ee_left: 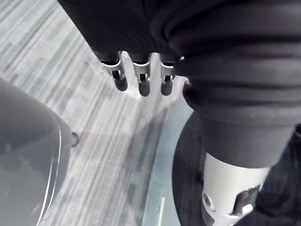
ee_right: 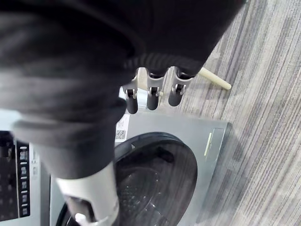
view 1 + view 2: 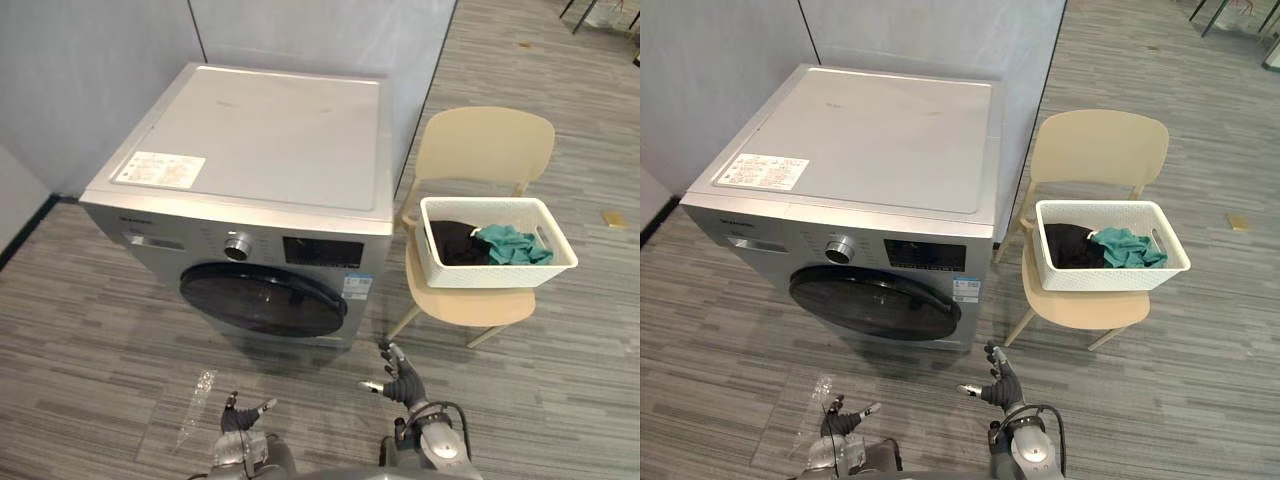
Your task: Pick up the laundry basket with both hands and put the clothes into the washing machine.
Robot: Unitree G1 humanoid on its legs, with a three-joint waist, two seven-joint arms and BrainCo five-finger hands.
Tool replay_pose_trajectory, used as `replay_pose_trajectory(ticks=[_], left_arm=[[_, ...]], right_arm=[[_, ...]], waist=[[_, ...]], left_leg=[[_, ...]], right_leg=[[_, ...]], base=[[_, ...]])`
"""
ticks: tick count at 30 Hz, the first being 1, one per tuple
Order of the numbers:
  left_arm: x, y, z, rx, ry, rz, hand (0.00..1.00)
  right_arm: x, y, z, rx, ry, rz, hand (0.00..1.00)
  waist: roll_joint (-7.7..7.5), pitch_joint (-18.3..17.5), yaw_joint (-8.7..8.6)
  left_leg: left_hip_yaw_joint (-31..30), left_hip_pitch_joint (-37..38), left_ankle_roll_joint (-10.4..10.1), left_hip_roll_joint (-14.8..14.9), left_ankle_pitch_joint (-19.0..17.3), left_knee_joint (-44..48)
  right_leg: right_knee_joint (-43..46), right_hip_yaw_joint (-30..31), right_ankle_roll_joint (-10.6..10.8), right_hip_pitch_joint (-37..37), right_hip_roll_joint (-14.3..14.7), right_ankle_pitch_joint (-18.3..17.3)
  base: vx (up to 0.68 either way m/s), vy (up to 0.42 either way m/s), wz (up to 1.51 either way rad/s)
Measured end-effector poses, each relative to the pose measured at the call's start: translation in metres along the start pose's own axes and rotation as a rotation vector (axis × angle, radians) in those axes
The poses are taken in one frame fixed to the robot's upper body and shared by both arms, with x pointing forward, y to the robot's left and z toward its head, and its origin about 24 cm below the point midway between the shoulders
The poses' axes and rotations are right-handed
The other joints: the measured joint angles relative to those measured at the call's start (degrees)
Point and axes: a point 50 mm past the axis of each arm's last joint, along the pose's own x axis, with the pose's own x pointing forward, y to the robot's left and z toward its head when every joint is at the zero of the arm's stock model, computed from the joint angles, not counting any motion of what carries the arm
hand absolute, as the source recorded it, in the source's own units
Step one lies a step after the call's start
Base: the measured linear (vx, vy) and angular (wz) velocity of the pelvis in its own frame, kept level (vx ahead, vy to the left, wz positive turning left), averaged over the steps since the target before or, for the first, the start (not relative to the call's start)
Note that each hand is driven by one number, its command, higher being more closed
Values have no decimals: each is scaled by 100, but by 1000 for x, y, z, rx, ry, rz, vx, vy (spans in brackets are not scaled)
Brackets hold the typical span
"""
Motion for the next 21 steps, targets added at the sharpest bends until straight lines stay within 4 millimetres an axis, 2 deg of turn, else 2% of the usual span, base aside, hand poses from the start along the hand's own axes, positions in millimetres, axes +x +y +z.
replay_pose_trajectory(ticks=[5, 8, 11, 13, 14, 17, 18, 19, 21], left_arm=[[-2, 3, -12, 13, 40, 8, 0], [-4, -1, -16, 7, 59, -2, 0], [-5, -3, -19, 7, 70, -5, 0], [-4, -4, -17, 7, 62, -6, 0], [-2, -4, -12, 9, 49, -7, 0], [1, -9, -3, 9, 23, -21, 0], [2, -9, 2, -2, 8, -18, 0], [3, -2, 2, 3, 4, 1, 0], [2, 8, 0, 6, -5, 30, 0]], right_arm=[[-5, 6, -4, -35, 3, 47, 0], [-12, -2, -12, -106, 38, 50, 0], [-13, -11, -14, -181, 47, 52, 0], [-7, -13, -7, -228, 19, 66, 0], [3, -13, 5, -268, -27, 83, 0], [15, -8, 19, -304, -79, 111, 0], [24, 0, 34, -343, -134, 147, 0], [27, 11, 40, -362, -168, 194, 0], [31, 23, 48, -384, -203, 243, 0]], waist=[[32, -43, -10], [244, -58, -29], [282, -68, -32], [252, -55, -2], [189, 1, -12], [105, 72, 7], [178, 162, 174], [80, 127, 315], [-78, 52, 504]], left_leg=[[499, 561, 12, 70, -5, -417], [732, 775, 12, 147, 12, -664], [1007, 1048, -19, 205, 108, -948], [1198, 1003, -20, 222, 152, -998], [1330, 865, -3, 214, 173, -939], [1231, 528, 55, 245, 138, -570], [1175, 305, 160, 457, 159, -446], [1063, 228, 151, 467, 161, -329], [830, 72, 137, 411, 130, -216]], right_leg=[[-215, 321, 32, 175, 45, 89], [-209, 511, 38, 124, 144, 111], [-197, 749, 31, 77, 252, 204], [-157, 922, 33, -109, 301, 305], [-123, 1069, 73, -323, 311, 391], [-90, 925, 82, -469, 269, 532], [118, 641, -40, -488, 218, 458], [1158, 233, -49, -447, 56, -64], [1030, -76, 143, -123, -95, -485]], base=[[54, 31, -40], [-4, -35, -36], [-45, -33, -46], [-110, -6, -57], [-157, -4, -53], [-180, -1, 5], [-175, 6, 41], [-157, -10, 37], [-98, -200, 42]])
